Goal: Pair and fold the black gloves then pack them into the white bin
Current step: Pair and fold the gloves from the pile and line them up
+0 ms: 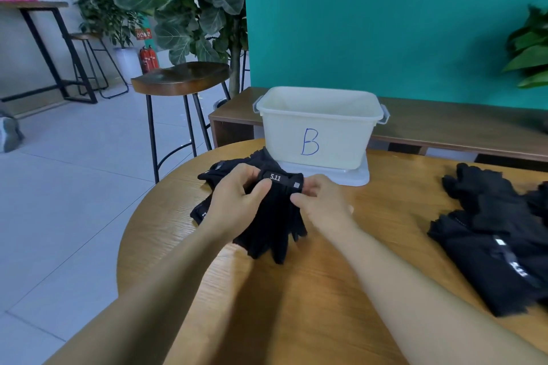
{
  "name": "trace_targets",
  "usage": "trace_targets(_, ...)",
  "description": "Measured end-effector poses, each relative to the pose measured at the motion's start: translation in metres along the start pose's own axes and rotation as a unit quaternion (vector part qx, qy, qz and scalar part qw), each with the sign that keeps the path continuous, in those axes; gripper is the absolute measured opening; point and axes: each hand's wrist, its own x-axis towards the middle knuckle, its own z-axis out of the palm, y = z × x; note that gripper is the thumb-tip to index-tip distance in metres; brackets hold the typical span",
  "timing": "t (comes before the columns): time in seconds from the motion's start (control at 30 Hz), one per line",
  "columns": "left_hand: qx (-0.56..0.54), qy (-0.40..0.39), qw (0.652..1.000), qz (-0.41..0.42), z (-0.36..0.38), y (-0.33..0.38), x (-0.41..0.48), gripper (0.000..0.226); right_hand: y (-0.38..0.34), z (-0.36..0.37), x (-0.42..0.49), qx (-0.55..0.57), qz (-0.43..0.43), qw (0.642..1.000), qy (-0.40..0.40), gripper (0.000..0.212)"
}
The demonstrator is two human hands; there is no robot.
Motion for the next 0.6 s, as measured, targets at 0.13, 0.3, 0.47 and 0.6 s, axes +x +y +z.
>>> trace_targets(0.13, -0.125, -0.068, 0.988, -0.053, -0.015, 0.04, -0.02, 0.011, -0.02, -0.048, -0.035, 0.185, 0.007, 0.982, -0.035, 0.023)
trace_targets(0.3, -0.208, -0.132, 0.965, -0.092, -0.011, 0.079, -0.046, 0.015, -0.029, -0.1, -0.074, 0.187, -0.007, 0.978, -0.095, 0.017)
trace_targets(0.47, -0.16, -0.232, 0.958, -0.06, 0.001, 0.104, -0.063, 0.028, -0.022, -0.15, -0.103, 0.131, -0.012, 0.983, -0.126, 0.012)
trace_targets(0.6, -0.103, -0.247, 0.963, -0.019, 0.018, 0.121, -0.071, 0.019, -0.006, -0.173, -0.113, 0.059, -0.028, 0.989, -0.134, 0.003)
